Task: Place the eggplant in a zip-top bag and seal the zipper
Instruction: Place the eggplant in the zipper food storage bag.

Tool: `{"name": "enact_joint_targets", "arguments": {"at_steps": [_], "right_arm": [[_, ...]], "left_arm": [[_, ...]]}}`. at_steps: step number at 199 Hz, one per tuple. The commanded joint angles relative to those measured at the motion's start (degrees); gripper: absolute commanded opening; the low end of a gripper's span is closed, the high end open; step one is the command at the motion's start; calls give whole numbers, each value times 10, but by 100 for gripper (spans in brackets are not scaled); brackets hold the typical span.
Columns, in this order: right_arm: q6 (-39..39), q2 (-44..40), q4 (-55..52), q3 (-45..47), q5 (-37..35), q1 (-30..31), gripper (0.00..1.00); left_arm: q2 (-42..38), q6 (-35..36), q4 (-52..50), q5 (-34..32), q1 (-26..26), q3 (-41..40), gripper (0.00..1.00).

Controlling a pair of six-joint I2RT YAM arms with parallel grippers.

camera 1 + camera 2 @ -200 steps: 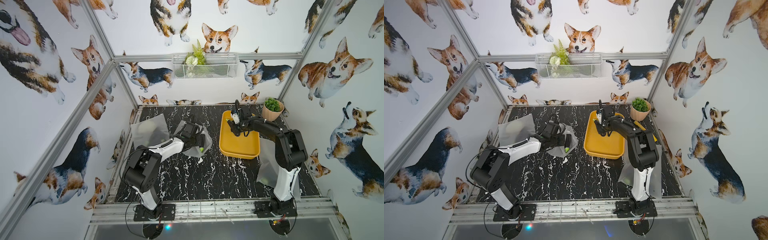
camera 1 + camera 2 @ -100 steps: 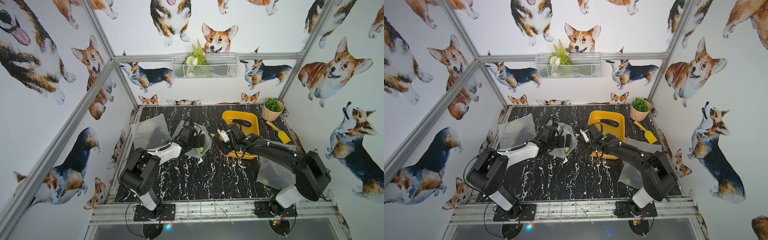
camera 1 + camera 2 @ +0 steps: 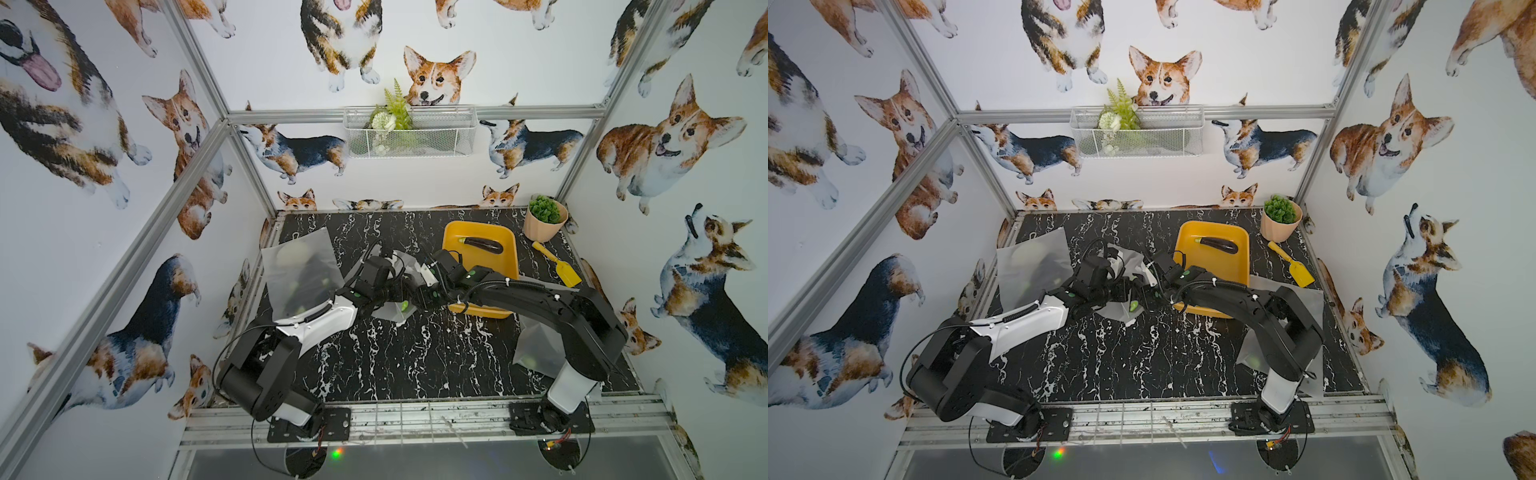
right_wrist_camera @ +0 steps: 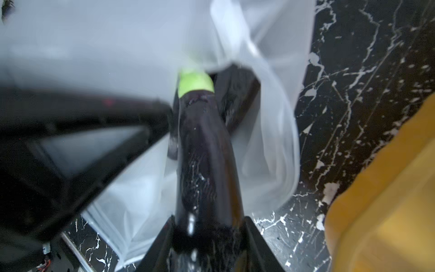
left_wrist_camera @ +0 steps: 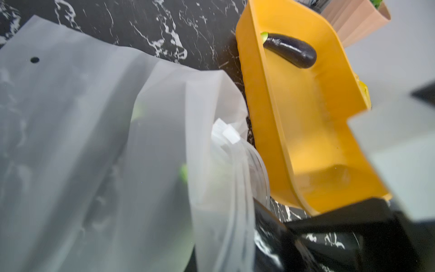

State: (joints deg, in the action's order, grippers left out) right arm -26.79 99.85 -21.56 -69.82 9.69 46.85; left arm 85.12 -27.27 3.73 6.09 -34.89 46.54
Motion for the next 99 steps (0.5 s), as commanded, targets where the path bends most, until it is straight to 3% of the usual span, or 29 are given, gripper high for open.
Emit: {"name": "enact_joint_targets", "arguments": {"at_steps": [1,66,99], "right_arm": [[-51,27,-34,-23,10,1,41],[-140,53,27,-41,2,5,50],[-201,44,84,-27,-17,9,62]], "left_arm": [[-27,-15,5,2,-10,-13,0],[-40,-66,-24,63,-21,-4,0],[-36,-114,-21,75,-18,0,0]]}}
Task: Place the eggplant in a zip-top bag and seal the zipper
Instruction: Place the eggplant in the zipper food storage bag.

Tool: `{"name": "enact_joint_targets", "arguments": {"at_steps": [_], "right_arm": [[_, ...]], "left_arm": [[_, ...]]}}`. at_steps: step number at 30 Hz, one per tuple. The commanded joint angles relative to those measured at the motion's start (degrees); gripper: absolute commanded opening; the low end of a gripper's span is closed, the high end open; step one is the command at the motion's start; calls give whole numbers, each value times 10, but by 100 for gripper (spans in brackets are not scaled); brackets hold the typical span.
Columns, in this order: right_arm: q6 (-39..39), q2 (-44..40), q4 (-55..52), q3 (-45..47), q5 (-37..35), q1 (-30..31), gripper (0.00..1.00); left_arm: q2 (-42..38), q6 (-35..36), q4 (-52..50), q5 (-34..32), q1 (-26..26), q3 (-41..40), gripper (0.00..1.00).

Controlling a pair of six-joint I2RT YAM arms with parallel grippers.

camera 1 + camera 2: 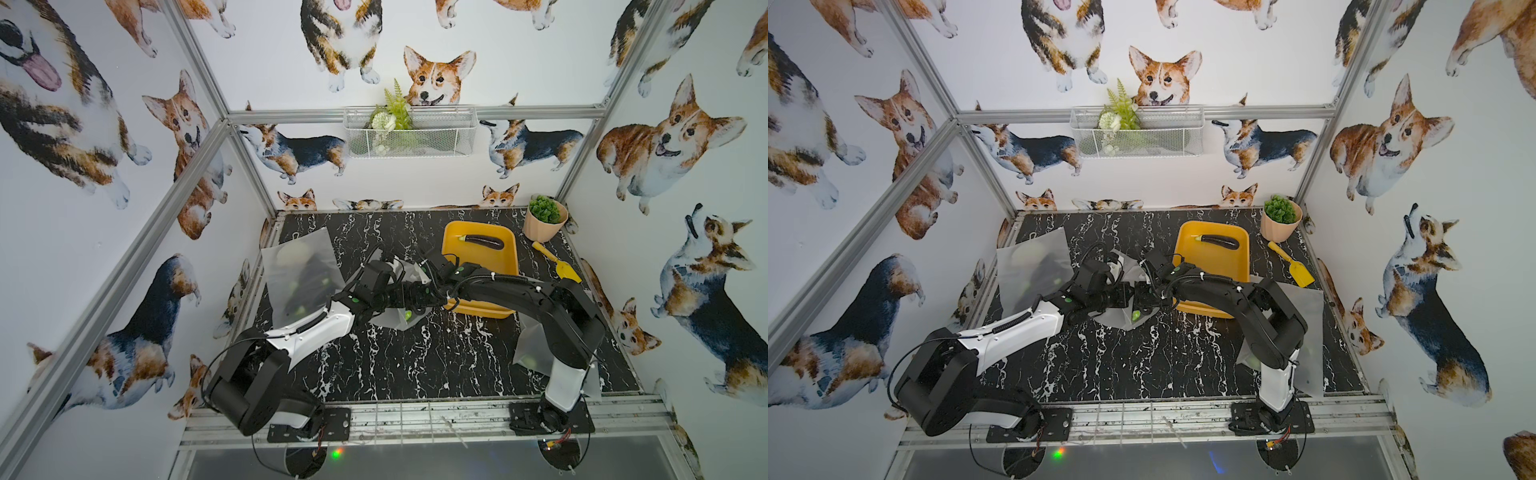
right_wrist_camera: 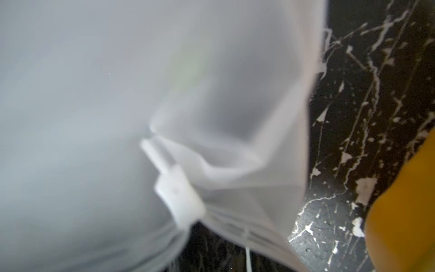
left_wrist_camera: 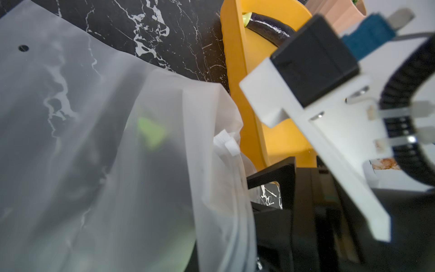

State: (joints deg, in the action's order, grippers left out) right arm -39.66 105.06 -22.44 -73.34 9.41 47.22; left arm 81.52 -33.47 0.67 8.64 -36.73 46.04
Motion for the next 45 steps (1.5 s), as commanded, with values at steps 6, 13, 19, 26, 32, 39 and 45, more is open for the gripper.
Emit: {"name": "enact_joint_targets", "arguments": {"at_steps": [6,13,19,26,32,39,45], "right_arm": [[-53,-45,123,30,-23,17,76],[-8,-94,82,35,-47,13,76],[2,-93,84,55,-27,7,42],[3,-89,100,67,-19,4,23],[-9,-66,135,55,1,4,26],[6,-37,124,9,-19,3,37],[40,-87,82,1,0,-16,55]], "left_arm": [[-2,-68,-11,35,19,13,0],[2,-47,-20,21,34,22,0],[-5,-47,-21,21,36,44,0],[-24,-68,-13,33,36,48,0],[-33,-66,-23,49,37,60,0],[-35,-71,-68,59,36,84,0],[-3,-37,-119,-2,54,101,0]]}}
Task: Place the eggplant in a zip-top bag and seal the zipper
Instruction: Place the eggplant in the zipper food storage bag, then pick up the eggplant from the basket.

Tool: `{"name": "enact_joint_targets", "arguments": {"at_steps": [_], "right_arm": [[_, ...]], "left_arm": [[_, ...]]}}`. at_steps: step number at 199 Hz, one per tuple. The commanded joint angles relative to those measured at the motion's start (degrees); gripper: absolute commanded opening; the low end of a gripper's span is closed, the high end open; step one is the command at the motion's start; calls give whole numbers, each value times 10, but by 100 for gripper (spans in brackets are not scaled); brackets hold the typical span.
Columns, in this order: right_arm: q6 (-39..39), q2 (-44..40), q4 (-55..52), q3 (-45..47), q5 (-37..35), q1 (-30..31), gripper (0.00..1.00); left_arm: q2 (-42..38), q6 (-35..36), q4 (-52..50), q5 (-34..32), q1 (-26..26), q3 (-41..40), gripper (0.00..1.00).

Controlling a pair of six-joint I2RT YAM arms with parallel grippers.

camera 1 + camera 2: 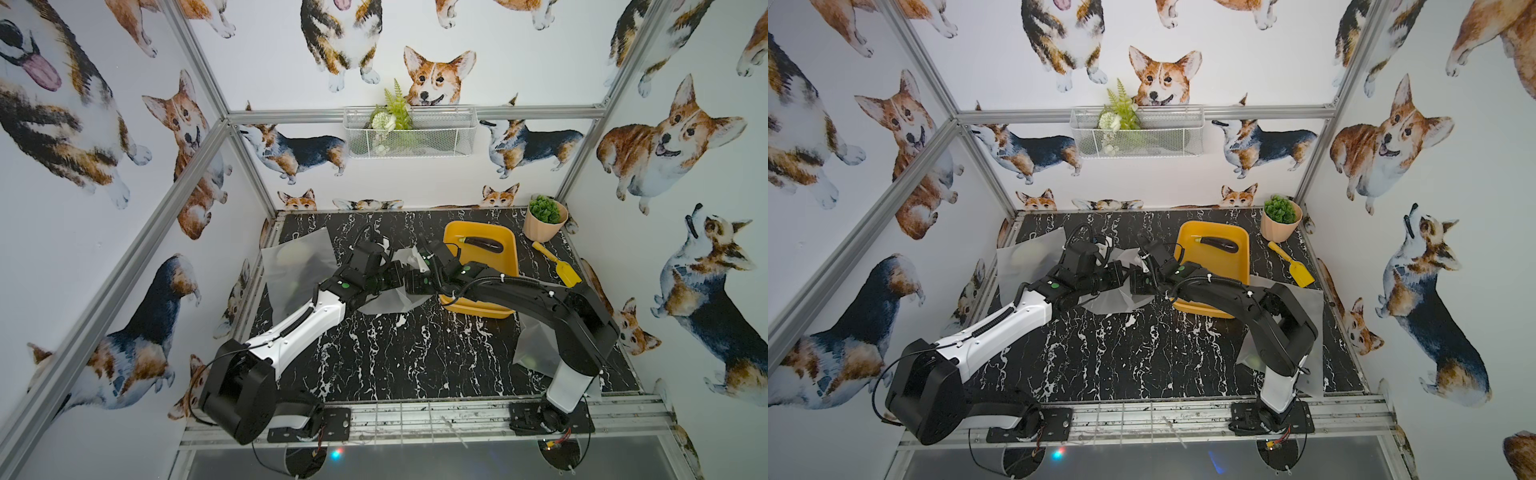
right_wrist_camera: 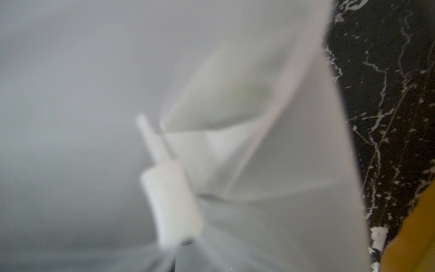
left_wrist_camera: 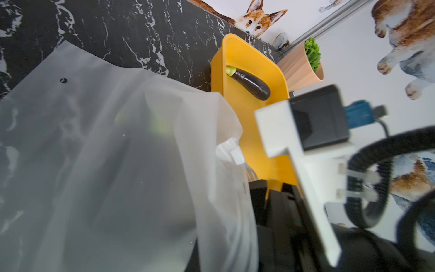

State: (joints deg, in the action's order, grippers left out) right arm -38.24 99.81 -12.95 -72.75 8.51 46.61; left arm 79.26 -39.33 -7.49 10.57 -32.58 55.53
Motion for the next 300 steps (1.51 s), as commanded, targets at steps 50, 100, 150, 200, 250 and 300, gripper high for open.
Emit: {"name": "enact_joint_targets", "arguments": {"at_steps": [50,100,150,200,250,300], "right_arm": [[109,-108,-53,51,62,-116,62],[270,-70,-91,16,-43,-282,72],[352,53,-126,-94,-70,-371,77],[377,157,-119,-176,-38,-398,79],[395,234,-140,-244,-14,-401,80],[443,272,-193,-286,22,-401,80]], "left_arm": [[88,80,-56,-52,20,47,0],[104,86,-52,-36,15,56,0],[105,93,-51,-33,14,57,0],[108,101,-54,-30,14,61,0],[125,112,-60,-28,15,74,0],[125,119,-64,-35,15,77,0]]}}
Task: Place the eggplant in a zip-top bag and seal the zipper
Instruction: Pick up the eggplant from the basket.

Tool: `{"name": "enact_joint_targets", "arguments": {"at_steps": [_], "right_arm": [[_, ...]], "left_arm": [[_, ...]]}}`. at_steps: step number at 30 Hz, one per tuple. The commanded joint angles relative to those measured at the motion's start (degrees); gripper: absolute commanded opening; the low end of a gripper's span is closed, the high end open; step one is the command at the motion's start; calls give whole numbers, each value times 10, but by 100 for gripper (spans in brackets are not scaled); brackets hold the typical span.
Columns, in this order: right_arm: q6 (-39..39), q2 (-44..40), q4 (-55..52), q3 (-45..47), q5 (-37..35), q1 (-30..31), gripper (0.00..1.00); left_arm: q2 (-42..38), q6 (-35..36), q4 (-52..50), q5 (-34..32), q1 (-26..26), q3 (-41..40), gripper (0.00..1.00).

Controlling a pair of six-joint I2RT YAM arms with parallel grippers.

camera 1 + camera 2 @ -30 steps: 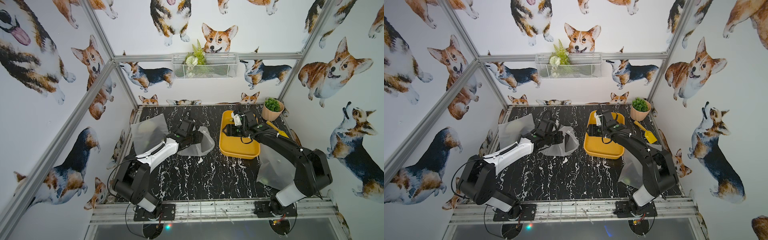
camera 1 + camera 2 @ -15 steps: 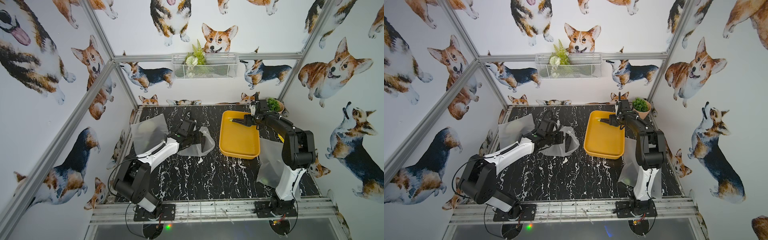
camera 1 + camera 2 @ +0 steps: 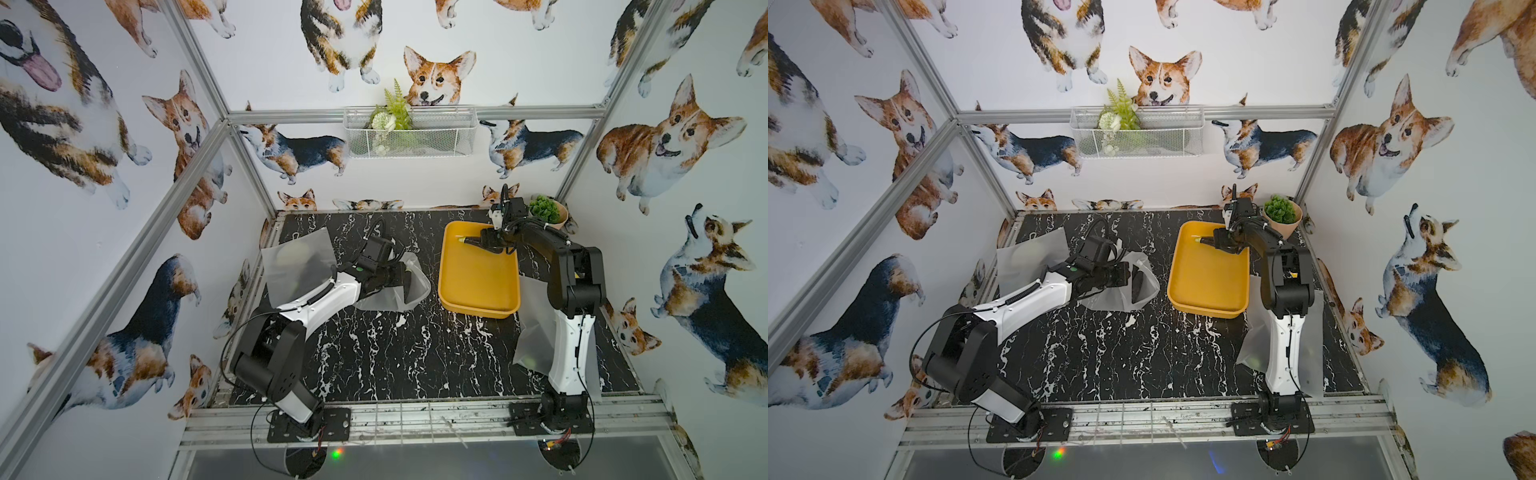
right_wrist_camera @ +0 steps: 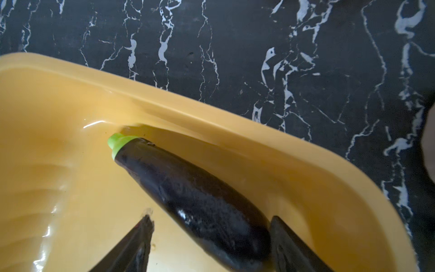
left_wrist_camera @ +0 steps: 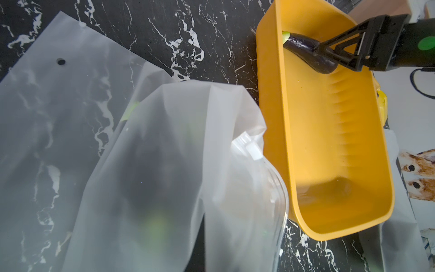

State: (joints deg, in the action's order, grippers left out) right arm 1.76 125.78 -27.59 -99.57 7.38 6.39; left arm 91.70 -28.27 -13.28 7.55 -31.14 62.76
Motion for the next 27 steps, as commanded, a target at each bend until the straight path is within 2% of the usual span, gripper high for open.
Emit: {"name": "enact_joint_targets", "arguments": {"at_steps": [1,6,10,12,16,19,27], "right_arm": [[44,13,-48,-18,34,2,80],[57,-8,-55,14,92,1,78],[47,-30,-34,45,94,2,74],[39,-31,-20,53,85,2,69],[39,-12,-43,33,85,3,50],[43,-22,-34,49,81,5,41],[27,-137,-26,133,55,29,37]], "left_arm": [[1,9,-6,-6,0,5,0],[0,9,-6,-6,0,6,0],[5,4,-3,0,0,7,0],[5,2,1,3,0,6,0],[-2,2,-2,0,0,1,0],[-11,3,-2,-6,0,-7,0],[-19,-5,5,-3,-1,-15,0]]}}
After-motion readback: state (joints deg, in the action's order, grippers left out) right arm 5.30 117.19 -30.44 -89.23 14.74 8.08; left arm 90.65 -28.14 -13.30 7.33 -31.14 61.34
